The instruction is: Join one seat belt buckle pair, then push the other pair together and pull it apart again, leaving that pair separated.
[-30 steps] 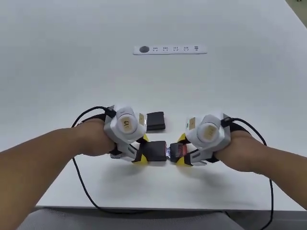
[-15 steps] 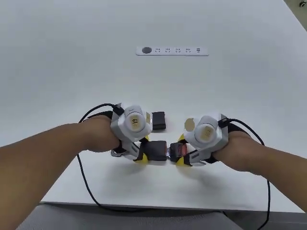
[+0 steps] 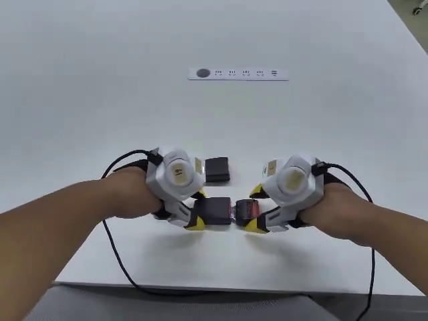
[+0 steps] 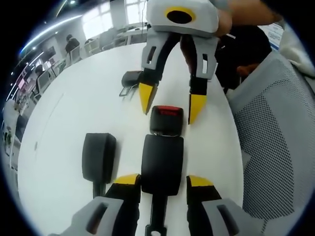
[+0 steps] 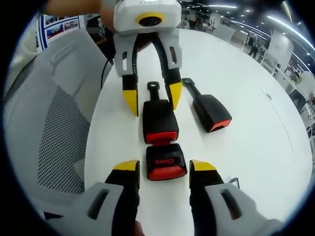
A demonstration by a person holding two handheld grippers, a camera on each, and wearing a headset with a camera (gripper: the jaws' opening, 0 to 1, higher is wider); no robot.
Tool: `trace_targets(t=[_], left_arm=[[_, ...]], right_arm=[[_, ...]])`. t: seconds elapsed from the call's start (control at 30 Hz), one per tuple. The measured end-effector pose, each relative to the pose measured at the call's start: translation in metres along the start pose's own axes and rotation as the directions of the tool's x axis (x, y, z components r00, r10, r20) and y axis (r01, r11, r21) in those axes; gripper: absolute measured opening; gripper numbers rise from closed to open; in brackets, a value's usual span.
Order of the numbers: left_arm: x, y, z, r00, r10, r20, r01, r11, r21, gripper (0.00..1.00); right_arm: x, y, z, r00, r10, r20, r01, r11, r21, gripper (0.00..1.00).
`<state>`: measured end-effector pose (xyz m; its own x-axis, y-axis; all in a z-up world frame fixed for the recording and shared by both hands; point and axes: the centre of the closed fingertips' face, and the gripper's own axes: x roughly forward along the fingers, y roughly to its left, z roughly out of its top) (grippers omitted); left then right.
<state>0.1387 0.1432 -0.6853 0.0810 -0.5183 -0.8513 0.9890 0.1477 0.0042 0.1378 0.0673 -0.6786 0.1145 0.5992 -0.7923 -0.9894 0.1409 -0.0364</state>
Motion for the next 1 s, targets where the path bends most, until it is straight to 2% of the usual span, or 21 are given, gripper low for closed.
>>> trace_targets(t=[0.03, 0.13, 0.2, 0.27, 0.33, 0.43, 0.53, 0.57, 0.67, 0.77, 0.83, 0.87, 1.0], left_arm=[[-0.004, -0.002, 0.005, 0.9999, -0.001, 0.013, 0.001, 1.000, -0.020, 0.37], [-0.011, -0.004, 0.016, 0.9996, 0.007, 0.027, -0.006, 1.000, -0.014, 0.37], [-0.012, 0.002, 0.019, 0.9991, 0.017, 0.039, -0.016, 1.000, -0.014, 0.37], [-0.016, 0.005, 0.027, 0.9982, 0.024, 0.054, -0.023, 1.000, -0.021, 0.37], [-0.018, 0.008, 0.030, 0.9980, 0.032, 0.054, -0.031, 0.999, -0.020, 0.36], [-0.019, 0.022, 0.032, 0.9967, 0.052, 0.063, -0.051, 0.999, -0.013, 0.36], [-0.018, 0.033, 0.035, 0.9945, 0.071, 0.076, -0.070, 0.997, -0.014, 0.38], [-0.020, 0.034, 0.040, 0.9940, 0.078, 0.077, -0.077, 0.997, -0.012, 0.38], [-0.016, 0.048, 0.035, 0.9946, 0.082, 0.065, -0.082, 0.997, -0.005, 0.38], [-0.019, 0.058, 0.038, 0.9937, 0.090, 0.067, -0.090, 0.996, -0.004, 0.38], [-0.021, 0.064, 0.040, 0.9934, 0.092, 0.068, -0.092, 0.996, -0.006, 0.38], [-0.022, 0.070, 0.040, 0.9932, 0.095, 0.067, -0.095, 0.995, -0.008, 0.38], [-0.023, 0.085, 0.038, 0.9934, 0.096, 0.063, -0.095, 0.995, -0.019, 0.38]], right_arm=[[-0.001, 0.000, 0.000, 1.0000, 0.006, 0.006, -0.006, 1.000, 0.002, 0.38], [-0.010, 0.007, 0.004, 0.9996, 0.025, 0.011, -0.025, 1.000, 0.008, 0.37], [-0.011, 0.004, 0.000, 0.9996, 0.027, 0.007, -0.027, 1.000, 0.007, 0.37], [-0.015, 0.002, -0.001, 0.9997, 0.023, 0.011, -0.023, 1.000, 0.012, 0.36], [-0.016, -0.004, -0.002, 0.9997, 0.016, 0.018, -0.017, 1.000, 0.018, 0.34], [-0.023, -0.011, -0.003, 0.9996, 0.002, 0.029, -0.003, 1.000, 0.022, 0.33], [-0.028, -0.020, -0.010, 0.9998, -0.011, 0.015, 0.011, 1.000, 0.019, 0.33], [-0.030, -0.023, -0.012, 0.9998, -0.015, 0.012, 0.014, 1.000, 0.020, 0.33], [-0.033, -0.038, -0.024, 0.9994, -0.034, -0.007, 0.034, 0.999, 0.021, 0.33], [-0.041, -0.047, -0.030, 0.9987, -0.049, -0.016, 0.049, 0.999, 0.023, 0.33], [-0.041, -0.056, -0.042, 0.9978, -0.059, -0.028, 0.060, 0.998, 0.023, 0.33], [-0.045, -0.057, -0.039, 0.9977, -0.059, -0.033, 0.060, 0.998, 0.023, 0.33], [-0.049, -0.076, -0.052, 0.9960, -0.064, -0.061, 0.065, 0.998, 0.015, 0.31]])
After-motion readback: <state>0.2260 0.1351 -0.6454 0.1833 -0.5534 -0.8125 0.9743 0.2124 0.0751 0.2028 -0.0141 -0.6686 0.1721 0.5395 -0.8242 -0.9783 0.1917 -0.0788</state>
